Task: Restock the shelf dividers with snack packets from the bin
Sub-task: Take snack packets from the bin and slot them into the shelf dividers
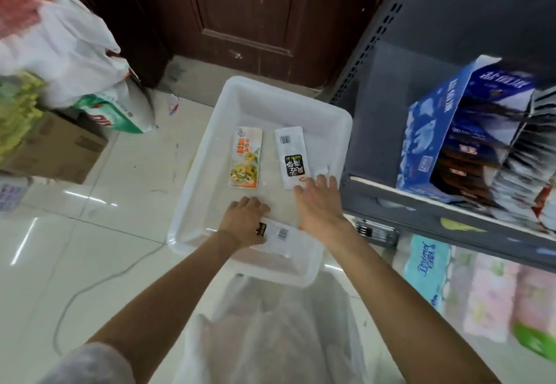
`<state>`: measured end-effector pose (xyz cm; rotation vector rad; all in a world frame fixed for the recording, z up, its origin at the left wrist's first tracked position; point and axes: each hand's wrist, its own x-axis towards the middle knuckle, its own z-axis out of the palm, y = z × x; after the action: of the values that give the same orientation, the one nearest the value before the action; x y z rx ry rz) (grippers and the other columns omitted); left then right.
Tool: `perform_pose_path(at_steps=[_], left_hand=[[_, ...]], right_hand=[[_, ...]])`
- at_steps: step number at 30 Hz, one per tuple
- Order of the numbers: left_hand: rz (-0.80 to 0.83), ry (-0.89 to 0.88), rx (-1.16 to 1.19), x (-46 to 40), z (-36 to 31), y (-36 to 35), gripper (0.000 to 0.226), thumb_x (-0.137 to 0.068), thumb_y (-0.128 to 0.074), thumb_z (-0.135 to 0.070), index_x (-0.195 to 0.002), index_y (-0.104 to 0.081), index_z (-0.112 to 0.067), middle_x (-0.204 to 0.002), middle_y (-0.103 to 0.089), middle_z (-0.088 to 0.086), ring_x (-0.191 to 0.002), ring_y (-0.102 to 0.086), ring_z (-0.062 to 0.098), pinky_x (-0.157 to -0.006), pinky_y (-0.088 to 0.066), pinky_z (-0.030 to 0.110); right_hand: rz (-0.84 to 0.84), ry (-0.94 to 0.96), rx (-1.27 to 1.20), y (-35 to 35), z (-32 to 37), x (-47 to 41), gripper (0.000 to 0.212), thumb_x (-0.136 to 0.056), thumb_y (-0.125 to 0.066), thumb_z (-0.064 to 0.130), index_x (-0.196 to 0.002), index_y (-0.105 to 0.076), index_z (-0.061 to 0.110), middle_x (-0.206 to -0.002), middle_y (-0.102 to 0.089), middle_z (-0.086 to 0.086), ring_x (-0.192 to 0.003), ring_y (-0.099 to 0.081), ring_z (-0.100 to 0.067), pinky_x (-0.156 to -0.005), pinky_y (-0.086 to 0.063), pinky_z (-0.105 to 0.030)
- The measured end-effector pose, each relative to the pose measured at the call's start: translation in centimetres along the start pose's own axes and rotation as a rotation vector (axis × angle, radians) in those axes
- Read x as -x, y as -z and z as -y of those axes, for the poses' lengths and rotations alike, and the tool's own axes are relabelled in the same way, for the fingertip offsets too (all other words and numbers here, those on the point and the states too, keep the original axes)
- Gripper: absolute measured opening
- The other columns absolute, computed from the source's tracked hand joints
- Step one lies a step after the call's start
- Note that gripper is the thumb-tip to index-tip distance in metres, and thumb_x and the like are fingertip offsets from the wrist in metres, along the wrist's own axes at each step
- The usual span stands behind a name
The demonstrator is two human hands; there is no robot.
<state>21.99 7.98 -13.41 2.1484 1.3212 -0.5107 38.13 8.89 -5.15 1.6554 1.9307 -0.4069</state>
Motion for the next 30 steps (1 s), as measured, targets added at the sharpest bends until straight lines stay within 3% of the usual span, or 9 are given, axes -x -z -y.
perform_pose_path(at_steps=[3,6,9,13,16,18,23,27,30], left_hand=[[0.000,-0.074,-0.111,-1.0,0.7,-0.8,0.070,-0.076,-0.068,-0.041,-0.137,-0.037,-0.027,-0.137,-0.035,0.003,-0.128,-0.032,0.024,-0.103,-0.029,0.035],[-0.021,-0.116,-0.144,-1.6,1.3,-1.2,0.069,-0.077,-0.069,-0.040,-0.136,-0.036,-0.026,-0.137,-0.036,0.004,-0.127,-0.034,0.024,-0.102,-0.030,0.035],[-0.037,-0.087,-0.129,-2.1,2.4,-1.2,0.068,-0.078,-0.068,-0.043,-0.136,-0.037,-0.026,-0.135,-0.041,0.003,-0.125,-0.036,0.024,-0.099,-0.033,0.034],[-0.174,0.004,0.008,-2.0,4.1,-0.9,0.056,-0.083,-0.066,-0.037,-0.131,-0.047,-0.016,-0.127,-0.051,0.008,-0.119,-0.045,0.029,-0.091,-0.042,0.038],[-0.401,0.068,0.174,-2.1,4.7,-0.4,0.039,-0.083,-0.069,-0.019,-0.114,-0.057,0.000,-0.111,-0.055,0.020,-0.102,-0.052,0.040,-0.070,-0.049,0.045],[-0.480,0.113,0.231,-2.9,4.9,-0.5,0.039,-0.081,-0.071,-0.013,-0.111,-0.055,0.007,-0.116,-0.052,0.026,-0.105,-0.050,0.044,-0.073,-0.051,0.049],[-0.399,0.205,0.307,-5.7,4.4,0.1,0.075,-0.084,-0.068,-0.027,-0.141,-0.031,0.004,-0.145,-0.027,0.032,-0.131,-0.030,0.046,-0.110,-0.026,0.046],[-0.405,0.310,0.353,-7.2,3.3,1.2,0.095,-0.078,-0.071,-0.026,-0.148,-0.013,-0.001,-0.146,-0.026,0.024,-0.129,-0.028,0.039,-0.108,-0.023,0.038],[-0.446,0.358,0.468,-8.3,3.0,1.6,0.098,-0.071,-0.073,-0.017,-0.148,-0.014,0.001,-0.133,-0.037,0.023,-0.118,-0.037,0.037,-0.103,-0.026,0.035]], right_hand=[[0.056,-0.036,0.126,-1.7,0.7,0.5,0.055,-0.085,-0.061,0.024,-0.135,-0.041,0.017,-0.146,-0.031,-0.017,-0.141,-0.013,-0.038,-0.114,-0.003,-0.059],[-0.007,-0.119,0.139,-3.1,1.3,-0.3,0.050,-0.088,-0.061,0.029,-0.134,-0.046,0.016,-0.146,-0.033,-0.018,-0.141,-0.015,-0.043,-0.114,-0.001,-0.059],[-0.154,-0.153,0.056,-4.1,1.8,-2.2,0.034,-0.085,-0.064,0.020,-0.118,-0.061,0.012,-0.142,-0.040,-0.017,-0.137,-0.023,-0.046,-0.114,-0.008,-0.060],[-0.429,-0.153,-0.172,-4.9,2.4,-5.1,0.022,-0.069,-0.073,-0.002,-0.090,-0.071,0.004,-0.134,-0.049,-0.023,-0.128,-0.040,-0.049,-0.105,-0.035,-0.057],[-0.623,-0.153,-0.418,-4.9,2.6,-7.3,0.032,-0.073,-0.070,-0.006,-0.102,-0.066,0.007,-0.144,-0.038,-0.024,-0.134,-0.032,-0.047,-0.105,-0.039,-0.052],[-0.681,-0.188,-0.603,-4.8,2.6,-8.4,0.049,-0.079,-0.064,-0.008,-0.123,-0.057,0.010,-0.151,-0.024,-0.022,-0.141,-0.021,-0.041,-0.107,-0.039,-0.046],[-0.420,-0.516,-1.065,-4.6,2.6,-11.0,0.065,-0.093,-0.058,0.021,-0.147,-0.024,0.017,-0.156,-0.004,-0.018,-0.143,-0.011,-0.035,-0.113,-0.028,-0.043],[-0.255,-0.703,-0.879,-4.0,3.2,-13.3,0.076,-0.088,-0.054,0.052,-0.147,-0.019,0.020,-0.144,-0.029,-0.016,-0.127,-0.031,-0.032,-0.098,-0.036,-0.043],[-0.230,-0.764,-0.911,-3.2,3.2,-14.3,0.092,-0.080,-0.066,0.052,-0.148,-0.011,0.023,-0.137,-0.030,-0.015,-0.120,-0.037,-0.029,-0.093,-0.040,-0.039]])
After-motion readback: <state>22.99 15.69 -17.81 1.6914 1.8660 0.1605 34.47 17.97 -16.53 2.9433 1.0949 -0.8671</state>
